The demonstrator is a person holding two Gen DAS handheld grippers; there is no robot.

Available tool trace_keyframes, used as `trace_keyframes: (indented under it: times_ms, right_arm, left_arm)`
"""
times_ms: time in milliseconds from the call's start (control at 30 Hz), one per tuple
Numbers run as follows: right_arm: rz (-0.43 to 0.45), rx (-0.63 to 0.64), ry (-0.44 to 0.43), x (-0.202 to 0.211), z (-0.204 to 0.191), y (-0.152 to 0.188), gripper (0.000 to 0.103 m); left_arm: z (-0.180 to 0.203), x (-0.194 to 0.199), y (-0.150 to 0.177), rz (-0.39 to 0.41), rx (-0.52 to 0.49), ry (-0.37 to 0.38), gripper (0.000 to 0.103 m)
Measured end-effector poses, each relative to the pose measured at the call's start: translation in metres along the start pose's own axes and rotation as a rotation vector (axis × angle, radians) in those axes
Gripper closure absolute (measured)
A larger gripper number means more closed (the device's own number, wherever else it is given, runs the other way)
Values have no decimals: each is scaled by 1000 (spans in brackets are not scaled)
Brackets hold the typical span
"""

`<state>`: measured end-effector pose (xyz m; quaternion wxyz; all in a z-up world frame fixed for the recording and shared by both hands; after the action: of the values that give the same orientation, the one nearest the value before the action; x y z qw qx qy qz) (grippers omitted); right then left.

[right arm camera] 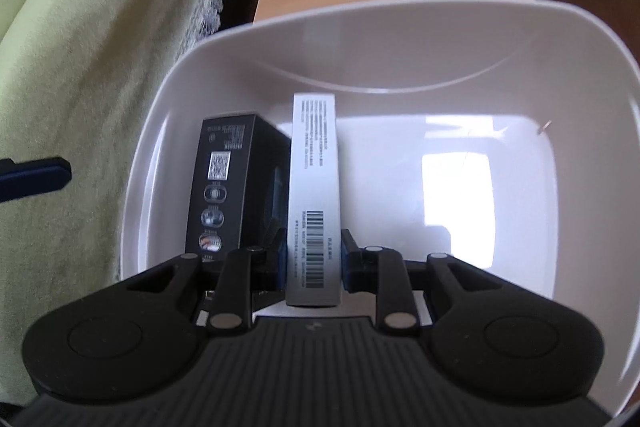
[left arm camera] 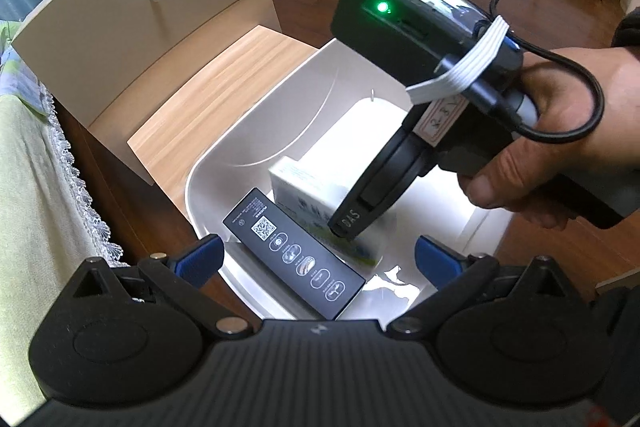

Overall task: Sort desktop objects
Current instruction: 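Lower the white box into the basin and open the right gripper, then push the white box against the black box with the right gripper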

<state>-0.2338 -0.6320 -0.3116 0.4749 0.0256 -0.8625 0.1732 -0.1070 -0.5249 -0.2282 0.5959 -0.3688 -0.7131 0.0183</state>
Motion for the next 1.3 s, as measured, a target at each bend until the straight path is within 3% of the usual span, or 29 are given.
trace_keyframes:
  times_ms: [133,433,667,867,1100,1300]
  right_arm:
    - [-7,7,-15,-2,-3,0,73]
    - [-14,-5,-41,7,5,2,68]
    - [75,-41,-76,37,19,1,68]
    - [-32,-24,-1,19,38,-3,68]
    - [-191,250,-27,-9,32,-6,68]
    - [-221,379,-39,-18,32,-14,68]
  left_arm:
    - [0,1,0,-3,1,1,1]
    - [2,-8,6,2,-5,-2,1]
    - [0,-11,6,1,-3,-3,1]
    - [1,-8,3,1,-14,4,1]
    - [-2,5,4,2,7,14,1]
    - [-2,6,6,-7,10,22,1]
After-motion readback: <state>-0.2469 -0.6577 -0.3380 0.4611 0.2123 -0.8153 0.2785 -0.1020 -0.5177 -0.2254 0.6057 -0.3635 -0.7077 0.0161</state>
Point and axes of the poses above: each gripper's, at about its wrist camera, not at the fingertips, and x roughly against the way its jaws point, z to its right, y to its underside, the point moved 2 cm from there along -x, roughly the way its jaws point, and after that the axes turned 9 degrees about -y, right-handed, at the moved point
